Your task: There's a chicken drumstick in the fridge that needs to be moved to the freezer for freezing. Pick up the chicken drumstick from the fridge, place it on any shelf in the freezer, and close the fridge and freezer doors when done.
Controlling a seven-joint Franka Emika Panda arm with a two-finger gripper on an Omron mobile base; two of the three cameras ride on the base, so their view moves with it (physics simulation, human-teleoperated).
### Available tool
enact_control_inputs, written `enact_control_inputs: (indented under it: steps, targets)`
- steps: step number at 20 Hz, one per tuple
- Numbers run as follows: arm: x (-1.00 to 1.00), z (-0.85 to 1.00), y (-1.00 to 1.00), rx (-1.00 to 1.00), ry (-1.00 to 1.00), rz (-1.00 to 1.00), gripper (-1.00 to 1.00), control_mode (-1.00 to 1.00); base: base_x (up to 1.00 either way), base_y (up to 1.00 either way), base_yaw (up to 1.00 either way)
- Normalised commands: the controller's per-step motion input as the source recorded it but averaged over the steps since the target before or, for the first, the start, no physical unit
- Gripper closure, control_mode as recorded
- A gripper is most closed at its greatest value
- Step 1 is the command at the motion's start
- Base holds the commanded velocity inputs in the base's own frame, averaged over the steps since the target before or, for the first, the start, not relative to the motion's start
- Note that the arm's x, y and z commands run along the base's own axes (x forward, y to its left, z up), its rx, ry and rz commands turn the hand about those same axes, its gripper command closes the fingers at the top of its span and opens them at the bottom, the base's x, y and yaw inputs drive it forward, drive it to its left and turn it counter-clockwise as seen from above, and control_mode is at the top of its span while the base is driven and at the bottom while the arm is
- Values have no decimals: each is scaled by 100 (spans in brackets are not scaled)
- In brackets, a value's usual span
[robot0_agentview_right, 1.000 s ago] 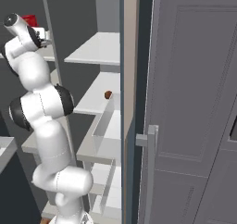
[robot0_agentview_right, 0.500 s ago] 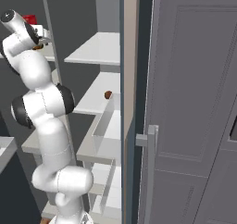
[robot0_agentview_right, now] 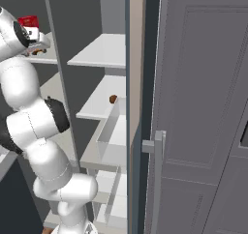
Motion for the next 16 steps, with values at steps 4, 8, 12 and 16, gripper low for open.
enact_control_inputs:
  steps: [4,8,12,16]
  targets:
    - [-100,-2,-43,4,0,0,-100,-100,0,0,0]
    - [-100,3,-48,0,0,0,-100,-100,0,0,0]
    - [-94,0,-62,0,0,0,-100,-100,0,0,0]
    - [-77,4,-78,0,5,-1,-100,-100,0,0,0]
